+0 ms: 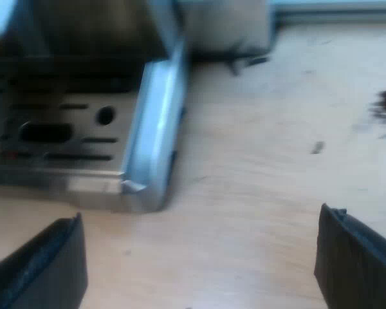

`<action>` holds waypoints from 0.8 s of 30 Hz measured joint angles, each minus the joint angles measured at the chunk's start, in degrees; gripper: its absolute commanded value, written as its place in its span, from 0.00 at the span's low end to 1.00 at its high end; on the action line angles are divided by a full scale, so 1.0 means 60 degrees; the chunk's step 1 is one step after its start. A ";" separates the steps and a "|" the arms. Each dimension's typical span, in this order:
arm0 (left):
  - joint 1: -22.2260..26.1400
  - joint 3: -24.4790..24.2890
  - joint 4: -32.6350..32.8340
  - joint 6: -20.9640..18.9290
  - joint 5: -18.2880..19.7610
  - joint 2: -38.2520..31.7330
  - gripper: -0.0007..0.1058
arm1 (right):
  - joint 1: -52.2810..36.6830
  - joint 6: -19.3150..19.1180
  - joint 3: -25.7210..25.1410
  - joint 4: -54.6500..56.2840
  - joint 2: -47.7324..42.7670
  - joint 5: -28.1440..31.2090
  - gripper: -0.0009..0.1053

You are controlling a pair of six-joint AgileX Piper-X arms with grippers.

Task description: Grind coffee beans and then tamp

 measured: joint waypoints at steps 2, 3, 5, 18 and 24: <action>0.0036 0.0000 0.0040 -0.0023 0.0000 0.0000 0.79 | -0.0674 -0.0255 0.0000 0.0137 -0.0313 -0.0027 0.71; 0.0071 0.0000 0.0084 -0.0074 -0.0078 -0.0025 0.79 | -0.1035 -0.0523 0.0000 0.0249 -0.0484 -0.0053 0.71; 0.0130 0.0000 0.0162 -0.0194 -0.0357 -0.0113 0.79 | -0.1623 -0.0972 0.0000 0.0502 -0.0804 -0.0139 0.71; 0.0128 -0.0019 0.0373 -0.0130 -0.1590 -0.3728 0.79 | -0.2046 -0.1243 0.0000 0.0966 -0.3162 -0.0314 0.71; 0.0128 -0.0021 0.1059 0.0175 -0.1590 -0.5098 0.79 | -0.2046 -0.0845 0.0152 0.0985 -0.4233 -0.0656 0.71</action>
